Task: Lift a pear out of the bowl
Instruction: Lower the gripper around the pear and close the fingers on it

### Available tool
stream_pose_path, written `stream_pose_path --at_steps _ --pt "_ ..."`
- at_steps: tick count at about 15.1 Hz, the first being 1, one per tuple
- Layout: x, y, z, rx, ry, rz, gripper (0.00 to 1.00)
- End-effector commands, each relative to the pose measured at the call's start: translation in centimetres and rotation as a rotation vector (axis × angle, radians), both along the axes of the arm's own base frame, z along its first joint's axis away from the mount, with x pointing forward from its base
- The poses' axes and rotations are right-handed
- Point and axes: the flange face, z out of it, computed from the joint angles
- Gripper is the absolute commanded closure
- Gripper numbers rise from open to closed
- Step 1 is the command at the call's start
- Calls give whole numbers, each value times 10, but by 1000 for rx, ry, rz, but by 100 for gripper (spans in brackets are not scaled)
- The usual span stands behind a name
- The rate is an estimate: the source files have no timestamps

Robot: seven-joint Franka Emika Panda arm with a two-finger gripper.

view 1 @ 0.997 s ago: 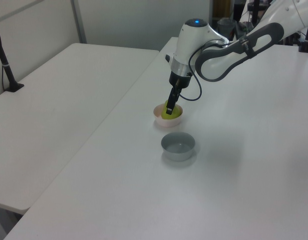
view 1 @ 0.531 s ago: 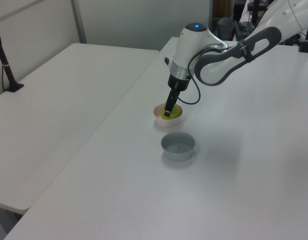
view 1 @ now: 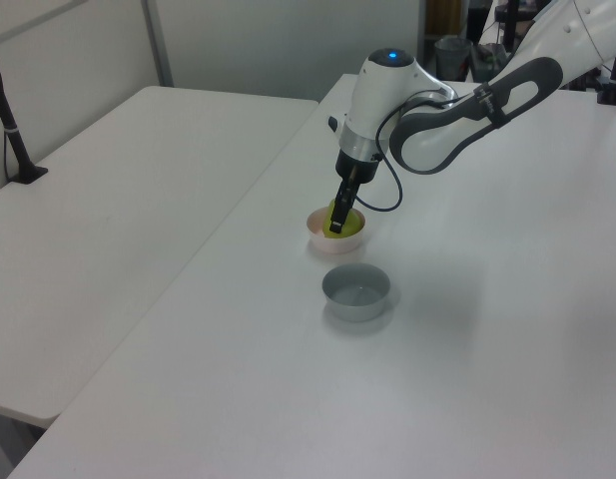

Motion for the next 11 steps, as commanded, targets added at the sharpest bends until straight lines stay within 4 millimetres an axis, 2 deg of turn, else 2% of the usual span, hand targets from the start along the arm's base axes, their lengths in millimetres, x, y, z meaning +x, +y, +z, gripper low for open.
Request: stream_pose_path --at_steps 1,5,11 --pt "0 4 -5 -10 -20 -4 48" --pt "0 5 0 -5 -24 -8 50" --pt "-5 13 44 22 -68 -36 50"
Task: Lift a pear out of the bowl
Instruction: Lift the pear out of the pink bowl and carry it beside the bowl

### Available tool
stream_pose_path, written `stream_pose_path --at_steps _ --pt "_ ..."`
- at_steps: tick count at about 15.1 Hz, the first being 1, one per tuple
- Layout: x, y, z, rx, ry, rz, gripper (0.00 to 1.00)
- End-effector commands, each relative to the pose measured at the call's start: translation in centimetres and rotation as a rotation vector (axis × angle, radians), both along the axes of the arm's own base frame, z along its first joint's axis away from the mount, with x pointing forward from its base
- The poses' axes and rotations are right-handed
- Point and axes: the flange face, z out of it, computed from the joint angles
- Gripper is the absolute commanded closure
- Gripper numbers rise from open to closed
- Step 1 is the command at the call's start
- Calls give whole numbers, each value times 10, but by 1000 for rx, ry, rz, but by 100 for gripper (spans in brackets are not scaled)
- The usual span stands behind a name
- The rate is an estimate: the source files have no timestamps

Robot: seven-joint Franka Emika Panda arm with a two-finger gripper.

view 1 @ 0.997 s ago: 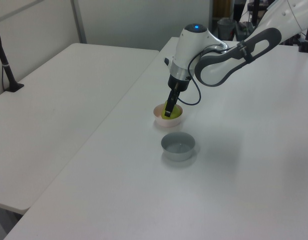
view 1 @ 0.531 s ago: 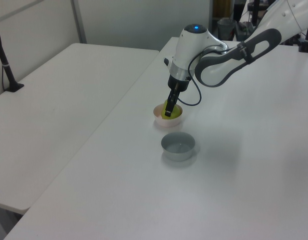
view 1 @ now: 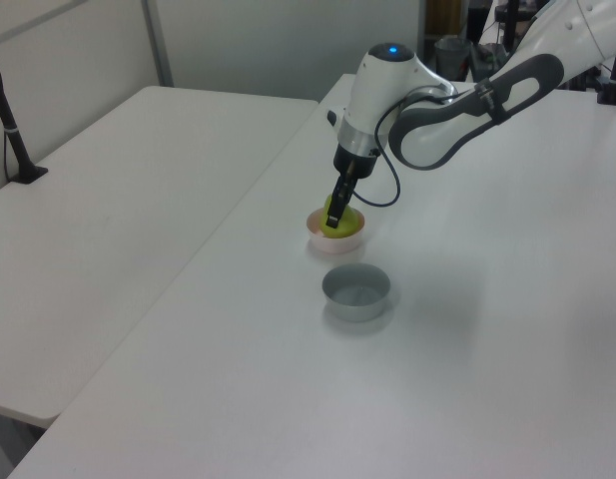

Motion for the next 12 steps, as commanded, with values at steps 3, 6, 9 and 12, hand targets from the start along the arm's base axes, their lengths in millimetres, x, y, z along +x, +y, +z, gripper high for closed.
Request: stream_pose_path --at_steps 3,6,9,12 --pt "-12 14 65 24 -44 -48 50" --pt "-9 8 88 25 -35 -90 50" --pt "-4 -18 86 14 -34 -121 50" --pt "3 -67 83 -20 -40 -155 50"
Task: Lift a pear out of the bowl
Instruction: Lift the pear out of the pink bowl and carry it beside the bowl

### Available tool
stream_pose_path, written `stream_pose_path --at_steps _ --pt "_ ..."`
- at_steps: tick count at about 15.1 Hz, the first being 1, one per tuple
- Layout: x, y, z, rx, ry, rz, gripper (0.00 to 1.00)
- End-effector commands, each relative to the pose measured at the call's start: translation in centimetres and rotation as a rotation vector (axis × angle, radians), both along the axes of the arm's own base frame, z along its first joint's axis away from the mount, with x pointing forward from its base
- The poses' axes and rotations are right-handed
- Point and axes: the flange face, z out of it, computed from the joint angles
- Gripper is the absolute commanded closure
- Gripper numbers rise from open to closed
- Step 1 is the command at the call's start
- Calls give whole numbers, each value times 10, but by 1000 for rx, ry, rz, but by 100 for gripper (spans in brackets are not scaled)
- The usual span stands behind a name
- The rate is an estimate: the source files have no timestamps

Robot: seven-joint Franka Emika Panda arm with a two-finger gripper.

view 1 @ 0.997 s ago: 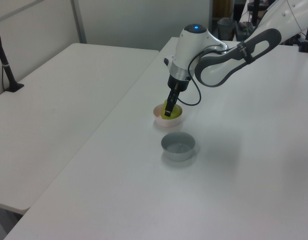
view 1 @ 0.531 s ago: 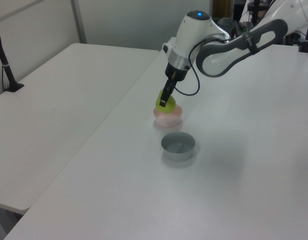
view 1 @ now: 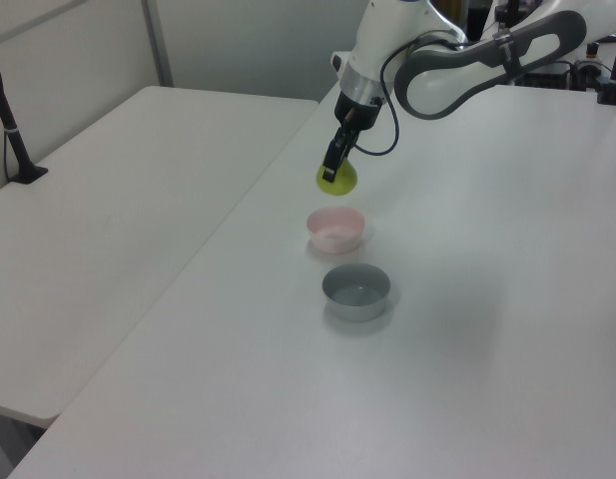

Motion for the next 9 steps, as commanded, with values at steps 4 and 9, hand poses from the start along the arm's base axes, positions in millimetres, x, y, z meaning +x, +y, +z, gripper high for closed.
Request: stream_pose_path --at_steps 4,9 --pt "7 -99 -4 -54 15 -68 50" --pt "18 -152 -24 -85 -52 -53 50"
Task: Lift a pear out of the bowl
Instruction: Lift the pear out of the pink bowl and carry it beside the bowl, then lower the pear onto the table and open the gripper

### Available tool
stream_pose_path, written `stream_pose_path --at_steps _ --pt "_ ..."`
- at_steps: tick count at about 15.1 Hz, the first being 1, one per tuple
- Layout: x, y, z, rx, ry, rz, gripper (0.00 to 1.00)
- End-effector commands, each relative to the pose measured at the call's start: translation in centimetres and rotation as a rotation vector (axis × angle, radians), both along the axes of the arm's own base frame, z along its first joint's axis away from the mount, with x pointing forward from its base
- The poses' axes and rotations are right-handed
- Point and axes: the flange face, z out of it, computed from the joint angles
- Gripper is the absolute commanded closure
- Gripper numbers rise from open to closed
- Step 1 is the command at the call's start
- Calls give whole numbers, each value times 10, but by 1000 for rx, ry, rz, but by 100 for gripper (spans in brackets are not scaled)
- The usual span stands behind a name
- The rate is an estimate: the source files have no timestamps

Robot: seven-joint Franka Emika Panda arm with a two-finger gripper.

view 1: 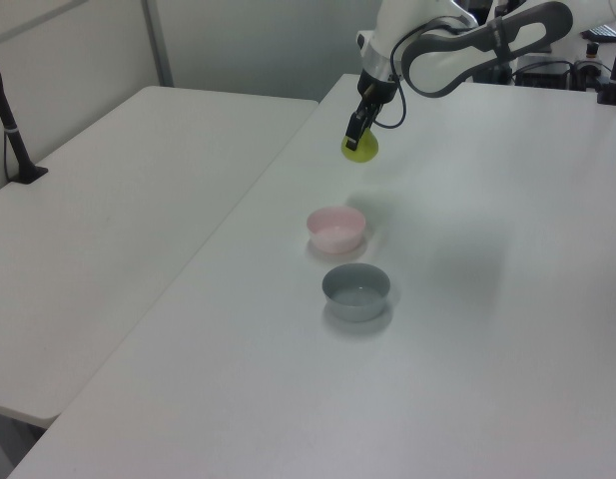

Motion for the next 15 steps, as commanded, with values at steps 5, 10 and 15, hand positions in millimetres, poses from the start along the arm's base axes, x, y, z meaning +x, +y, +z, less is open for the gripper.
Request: stream_pose_path --at_steps 5,10,15 --pt "8 -24 -40 -34 -6 25 49" --pt "12 -21 -57 -35 -35 34 48" --pt "14 -19 -77 -37 -11 38 41"
